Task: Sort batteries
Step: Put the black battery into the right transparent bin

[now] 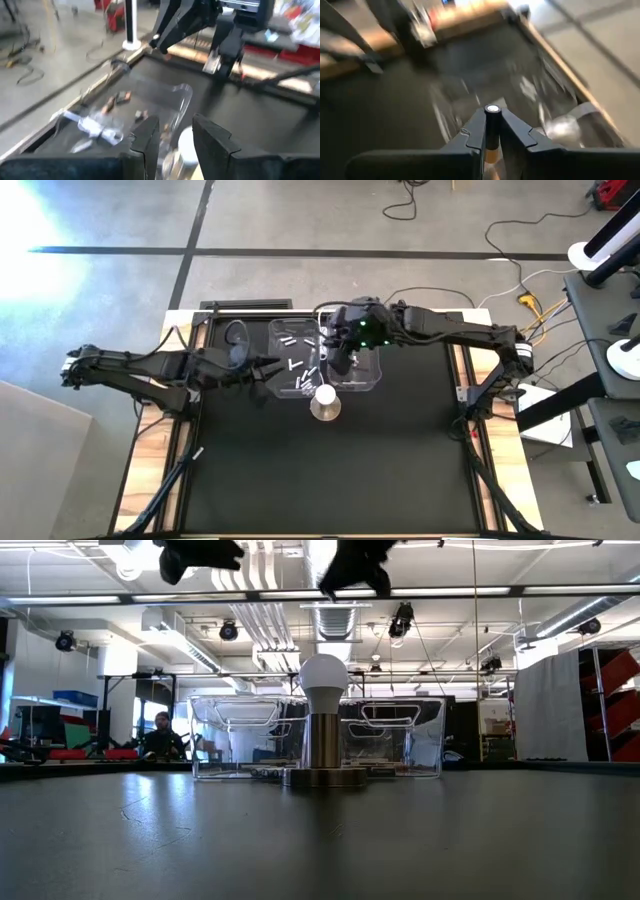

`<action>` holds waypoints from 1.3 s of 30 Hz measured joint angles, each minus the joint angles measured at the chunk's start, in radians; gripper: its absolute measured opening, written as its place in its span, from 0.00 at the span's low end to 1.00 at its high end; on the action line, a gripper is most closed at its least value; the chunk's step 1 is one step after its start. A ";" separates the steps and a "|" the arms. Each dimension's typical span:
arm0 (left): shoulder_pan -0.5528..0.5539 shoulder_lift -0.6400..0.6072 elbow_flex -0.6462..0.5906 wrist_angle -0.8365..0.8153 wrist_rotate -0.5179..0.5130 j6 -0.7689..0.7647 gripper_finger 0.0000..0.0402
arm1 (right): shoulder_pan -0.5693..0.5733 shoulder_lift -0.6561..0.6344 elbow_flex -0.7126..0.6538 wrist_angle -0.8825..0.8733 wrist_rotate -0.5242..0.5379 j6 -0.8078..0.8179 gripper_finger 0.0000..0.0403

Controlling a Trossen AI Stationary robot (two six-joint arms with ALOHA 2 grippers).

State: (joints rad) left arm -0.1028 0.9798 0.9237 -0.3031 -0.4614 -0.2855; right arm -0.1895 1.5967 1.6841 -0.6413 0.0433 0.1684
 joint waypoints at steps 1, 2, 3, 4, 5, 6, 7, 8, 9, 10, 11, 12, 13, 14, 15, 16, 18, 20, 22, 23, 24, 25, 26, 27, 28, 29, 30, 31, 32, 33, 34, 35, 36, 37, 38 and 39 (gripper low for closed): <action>0.000 -0.004 0.000 -0.030 0.000 -0.012 0.24 | -0.010 0.006 -0.007 -0.037 -0.001 -0.003 0.07; -0.001 -0.008 -0.001 -0.055 0.006 -0.021 0.24 | -0.023 0.011 -0.015 -0.073 -0.007 -0.004 0.07; -0.001 -0.014 -0.002 -0.071 0.016 -0.024 0.24 | -0.033 0.022 -0.026 -0.105 -0.016 -0.006 0.07; -0.001 -0.022 -0.002 -0.074 0.029 -0.024 0.24 | -0.042 0.032 -0.038 -0.126 -0.028 -0.009 0.07; -0.001 -0.029 -0.002 -0.074 0.034 -0.025 0.24 | -0.053 0.042 -0.051 -0.139 -0.047 -0.010 0.07; -0.001 -0.032 -0.002 -0.077 0.034 -0.025 0.24 | -0.065 0.050 -0.068 -0.148 -0.070 -0.010 0.07; -0.001 -0.033 -0.002 -0.078 0.034 -0.024 0.24 | -0.075 0.062 -0.085 -0.160 -0.102 -0.010 0.07; -0.001 -0.034 -0.002 -0.079 0.034 -0.019 0.24 | -0.084 0.075 -0.097 -0.167 -0.132 -0.009 0.07; -0.001 -0.035 -0.002 -0.082 0.034 -0.013 0.24 | -0.094 0.091 -0.108 -0.170 -0.159 -0.007 0.07; -0.001 -0.035 -0.002 -0.082 0.034 -0.011 0.24 | -0.101 0.109 -0.120 -0.174 -0.175 -0.004 0.07; 0.000 -0.036 -0.002 -0.080 0.034 -0.011 0.24 | -0.107 0.126 -0.132 -0.180 -0.180 0.000 0.07; 0.000 -0.037 -0.002 -0.081 0.033 -0.010 0.24 | -0.114 0.144 -0.142 -0.181 -0.180 0.007 0.07; 0.000 -0.037 -0.002 -0.081 0.033 -0.009 0.24 | -0.120 0.165 -0.149 -0.180 -0.178 0.017 0.07; 0.000 -0.034 -0.002 -0.081 0.034 -0.009 0.24 | -0.126 0.187 -0.152 -0.181 -0.177 0.026 0.07; 0.000 -0.032 -0.002 -0.081 0.033 -0.009 0.24 | -0.134 0.208 -0.152 -0.181 -0.175 0.036 0.07; 0.000 -0.032 -0.002 -0.082 0.034 -0.009 0.24 | -0.142 0.228 -0.152 -0.181 -0.175 0.043 0.07; 0.000 -0.032 -0.002 -0.081 0.034 -0.011 0.24 | -0.159 0.270 -0.152 -0.181 -0.175 0.044 0.08; 0.000 -0.032 -0.002 -0.081 0.033 -0.011 0.24 | -0.181 0.306 -0.152 -0.182 -0.175 0.043 0.08; 0.000 -0.033 -0.002 -0.081 0.033 -0.011 0.24 | -0.203 0.338 -0.152 -0.182 -0.174 0.032 0.08; 0.000 -0.033 -0.002 -0.081 0.033 -0.011 0.24 | -0.213 0.350 -0.152 -0.185 -0.174 0.016 0.08; 0.000 -0.034 -0.002 -0.081 0.033 -0.011 0.24 | -0.221 0.363 -0.152 -0.189 -0.173 -0.007 0.08; 0.000 -0.034 -0.002 -0.081 0.033 -0.011 0.24 | -0.227 0.373 -0.152 -0.192 -0.171 -0.034 0.08; 0.000 -0.034 -0.002 -0.082 0.033 -0.011 0.24 | -0.231 0.381 -0.152 -0.193 -0.171 -0.058 0.08; 0.000 -0.034 -0.002 -0.082 0.033 -0.011 0.24 | -0.233 0.387 -0.152 -0.196 -0.171 -0.071 0.08; 0.000 -0.034 -0.002 -0.082 0.033 -0.011 0.24 | -0.234 0.392 -0.152 -0.200 -0.172 -0.080 0.08; 0.000 -0.034 -0.002 -0.082 0.032 -0.011 0.24 | -0.235 0.395 -0.152 -0.200 -0.173 -0.083 0.08; 0.000 -0.034 -0.002 -0.082 0.032 -0.011 0.24 | -0.235 0.396 -0.152 -0.200 -0.173 -0.083 0.08; 0.000 -0.034 -0.002 -0.084 0.032 -0.011 0.24 | -0.235 0.396 -0.152 -0.201 -0.173 -0.084 0.08; 0.000 -0.034 -0.002 -0.086 0.032 -0.011 0.24 | -0.235 0.396 -0.152 -0.199 -0.173 -0.087 0.08; 0.000 -0.034 -0.002 -0.089 0.029 -0.010 0.24 | -0.235 0.396 -0.152 -0.194 -0.173 -0.092 0.08; 0.000 -0.034 -0.002 -0.090 0.025 -0.006 0.24 | -0.235 0.396 -0.151 -0.190 -0.169 -0.097 0.09; 0.000 -0.034 -0.002 -0.090 0.024 -0.002 0.24 | -0.235 0.396 -0.151 -0.189 -0.151 -0.098 0.10; 0.000 -0.034 -0.002 -0.089 0.024 0.004 0.24 | -0.235 0.396 -0.151 -0.191 -0.122 -0.099 0.11; 0.000 -0.034 -0.002 -0.085 0.025 0.005 0.24 | -0.235 0.396 -0.152 -0.190 -0.094 -0.103 0.12; 0.000 -0.034 -0.002 -0.076 0.025 0.006 0.24 | -0.235 0.396 -0.152 -0.188 -0.075 -0.108 0.13; -0.001 -0.035 -0.001 -0.069 0.025 0.007 0.24 | -0.237 0.396 -0.153 -0.188 -0.068 -0.116 0.13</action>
State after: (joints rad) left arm -0.1037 0.9446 0.9225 -0.3717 -0.4362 -0.2787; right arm -0.4269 1.9928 1.5308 -0.8294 -0.0248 0.0522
